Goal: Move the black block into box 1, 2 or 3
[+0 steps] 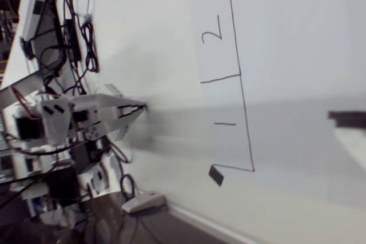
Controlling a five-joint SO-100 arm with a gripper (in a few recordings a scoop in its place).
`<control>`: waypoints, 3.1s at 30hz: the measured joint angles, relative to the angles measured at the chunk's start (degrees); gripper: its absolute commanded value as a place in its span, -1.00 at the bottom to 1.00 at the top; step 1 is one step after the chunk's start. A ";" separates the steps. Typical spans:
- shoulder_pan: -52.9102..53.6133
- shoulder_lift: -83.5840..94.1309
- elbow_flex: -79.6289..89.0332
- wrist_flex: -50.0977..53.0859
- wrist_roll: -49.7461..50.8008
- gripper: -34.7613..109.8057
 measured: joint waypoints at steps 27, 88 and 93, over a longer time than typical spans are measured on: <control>1.67 9.40 17.14 -2.37 -9.76 -0.11; 2.72 10.28 17.14 30.67 -8.88 -0.52; 2.72 10.28 17.14 30.67 -8.88 -0.52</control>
